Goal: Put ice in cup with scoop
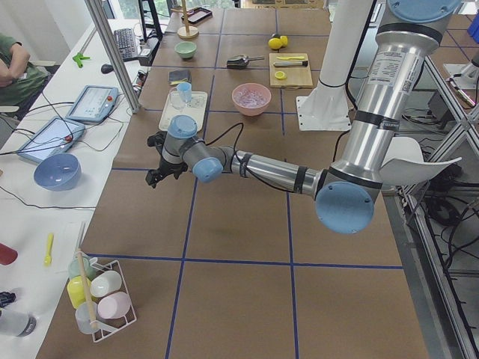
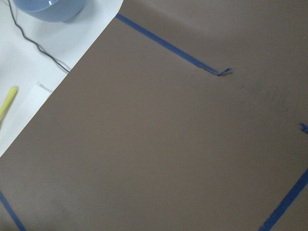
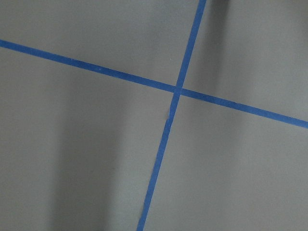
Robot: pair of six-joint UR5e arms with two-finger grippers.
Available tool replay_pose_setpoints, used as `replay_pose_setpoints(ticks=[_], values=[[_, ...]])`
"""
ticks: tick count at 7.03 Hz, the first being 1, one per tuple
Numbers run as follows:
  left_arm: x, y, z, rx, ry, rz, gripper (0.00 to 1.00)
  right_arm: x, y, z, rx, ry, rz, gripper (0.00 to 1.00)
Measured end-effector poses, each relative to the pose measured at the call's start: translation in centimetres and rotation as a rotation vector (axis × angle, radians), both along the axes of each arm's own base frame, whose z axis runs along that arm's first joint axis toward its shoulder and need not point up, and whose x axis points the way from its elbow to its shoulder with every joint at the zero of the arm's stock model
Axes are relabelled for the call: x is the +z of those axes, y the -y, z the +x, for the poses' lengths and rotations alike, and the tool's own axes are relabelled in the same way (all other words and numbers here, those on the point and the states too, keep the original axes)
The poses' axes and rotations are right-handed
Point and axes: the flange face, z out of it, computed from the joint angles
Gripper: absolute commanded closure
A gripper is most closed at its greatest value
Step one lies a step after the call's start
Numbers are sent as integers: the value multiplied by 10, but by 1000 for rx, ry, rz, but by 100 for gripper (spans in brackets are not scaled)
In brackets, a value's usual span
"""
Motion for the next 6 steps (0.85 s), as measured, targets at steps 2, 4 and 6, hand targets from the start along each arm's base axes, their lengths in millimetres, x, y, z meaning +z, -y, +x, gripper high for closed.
replay_pose_setpoints(ticks=[2,4,6], values=[[47,-12,-97,-149,30,-142,0,1,-1,0,-1,-1,-2,0],[128,-80,-129,-164,10,-265,0,2,-1,0,2,0,-5,0],[159,-124,-121,-72,-153,-418,0,1,-1,0,4,1,-6,0]])
